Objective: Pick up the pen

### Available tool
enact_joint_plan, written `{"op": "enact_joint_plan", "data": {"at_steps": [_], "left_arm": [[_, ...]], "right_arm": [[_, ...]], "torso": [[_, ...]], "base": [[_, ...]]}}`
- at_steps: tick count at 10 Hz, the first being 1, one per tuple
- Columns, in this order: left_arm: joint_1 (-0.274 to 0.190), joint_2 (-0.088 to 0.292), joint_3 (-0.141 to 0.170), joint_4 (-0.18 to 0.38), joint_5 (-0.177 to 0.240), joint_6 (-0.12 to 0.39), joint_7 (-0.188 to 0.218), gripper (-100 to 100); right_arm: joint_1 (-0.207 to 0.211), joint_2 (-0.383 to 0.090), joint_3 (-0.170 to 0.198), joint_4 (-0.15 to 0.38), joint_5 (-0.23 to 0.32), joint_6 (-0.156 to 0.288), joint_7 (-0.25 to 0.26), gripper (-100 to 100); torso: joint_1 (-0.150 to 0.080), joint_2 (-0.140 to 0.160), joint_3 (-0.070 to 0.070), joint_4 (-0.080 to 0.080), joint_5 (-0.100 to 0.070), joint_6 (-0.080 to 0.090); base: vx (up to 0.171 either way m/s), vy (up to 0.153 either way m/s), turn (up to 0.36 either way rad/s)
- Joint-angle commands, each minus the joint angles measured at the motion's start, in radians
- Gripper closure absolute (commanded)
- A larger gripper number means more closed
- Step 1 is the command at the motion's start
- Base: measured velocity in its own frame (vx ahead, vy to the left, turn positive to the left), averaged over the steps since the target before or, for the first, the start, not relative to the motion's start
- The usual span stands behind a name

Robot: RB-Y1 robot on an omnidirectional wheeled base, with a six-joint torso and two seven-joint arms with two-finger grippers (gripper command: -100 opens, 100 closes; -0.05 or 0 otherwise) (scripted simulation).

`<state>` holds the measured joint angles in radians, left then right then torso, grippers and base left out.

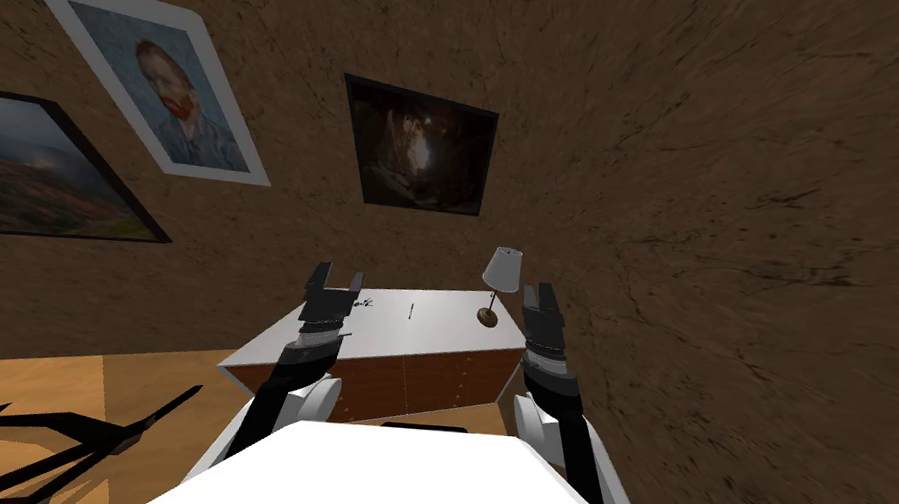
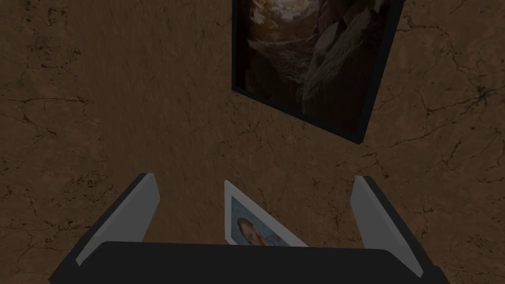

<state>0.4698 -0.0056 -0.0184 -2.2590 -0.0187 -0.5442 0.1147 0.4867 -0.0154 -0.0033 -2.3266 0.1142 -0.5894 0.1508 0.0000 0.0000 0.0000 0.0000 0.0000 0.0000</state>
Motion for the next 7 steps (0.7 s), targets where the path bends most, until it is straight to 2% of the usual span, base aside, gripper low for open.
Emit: {"op": "enact_joint_plan", "data": {"at_steps": [1,4,5,7], "left_arm": [[0.002,0.039,0.0,0.007,-0.006,0.01,0.012,-100],[0.013,0.132,0.003,0.04,-0.029,0.05,0.059,-100],[0.013,0.144,0.003,0.04,-0.029,0.05,0.059,-100],[0.025,0.206,0.006,0.076,-0.054,0.089,0.106,-100]], "right_arm": [[0.0,0.0,0.0,0.0,0.0,0.0,0.0,0],[0.0,0.0,0.0,0.0,0.0,0.0,0.0,0],[0.0,0.0,0.0,0.0,0.0,0.0,0.0,0],[0.0,0.0,0.0,0.0,0.0,0.0,0.0,0]], "torso": [[0.0,0.0,0.0,0.0,0.0,0.0],[0.001,0.003,0.001,0.001,0.0,0.0],[0.001,0.003,0.002,0.001,0.0,0.0],[0.001,0.002,0.001,0.001,0.0,0.0]], "base": [[-0.013,0.003,-0.016],[-0.042,0.008,-0.041],[-0.038,0.006,-0.02],[-0.036,0.009,-0.071]]}}
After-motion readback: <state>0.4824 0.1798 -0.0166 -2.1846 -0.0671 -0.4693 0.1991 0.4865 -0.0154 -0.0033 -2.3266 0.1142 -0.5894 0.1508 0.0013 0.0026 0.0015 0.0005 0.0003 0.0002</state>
